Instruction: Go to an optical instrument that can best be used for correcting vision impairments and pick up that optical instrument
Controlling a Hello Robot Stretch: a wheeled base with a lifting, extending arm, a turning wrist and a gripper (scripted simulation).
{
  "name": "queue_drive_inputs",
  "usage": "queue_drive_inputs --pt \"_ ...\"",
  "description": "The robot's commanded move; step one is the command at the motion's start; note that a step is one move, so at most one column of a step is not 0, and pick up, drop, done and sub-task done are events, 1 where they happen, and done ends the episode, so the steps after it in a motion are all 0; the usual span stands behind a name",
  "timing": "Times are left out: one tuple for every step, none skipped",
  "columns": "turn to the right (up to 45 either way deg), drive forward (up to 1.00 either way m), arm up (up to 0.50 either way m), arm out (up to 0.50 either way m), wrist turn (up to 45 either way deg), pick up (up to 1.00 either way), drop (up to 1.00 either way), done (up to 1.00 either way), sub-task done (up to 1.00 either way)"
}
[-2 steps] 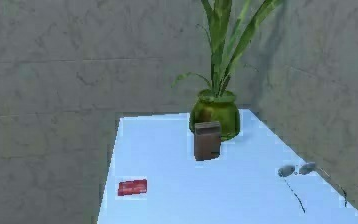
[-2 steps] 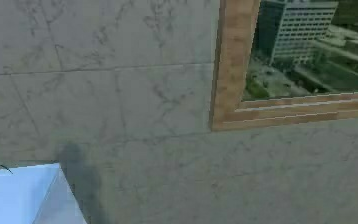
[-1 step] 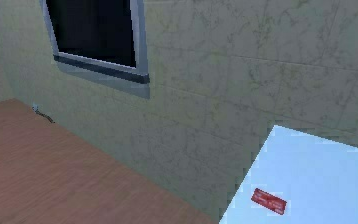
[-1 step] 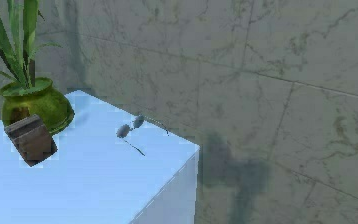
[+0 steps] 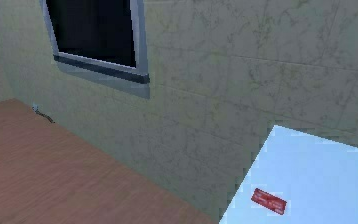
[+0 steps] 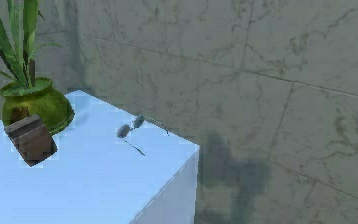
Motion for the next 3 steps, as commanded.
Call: queue_drive_inputs --pt "0.0 0.00 0.38 0.00 0.0 0.00 0.00 0.00 0.00" --pt "0.0 0.00 0.00 0.20 0.0 0.00 0.00 0.00 0.00" --pt "0.0 0.00 0.00 0.00 45.0 0.00 0.00 0.00 0.00"
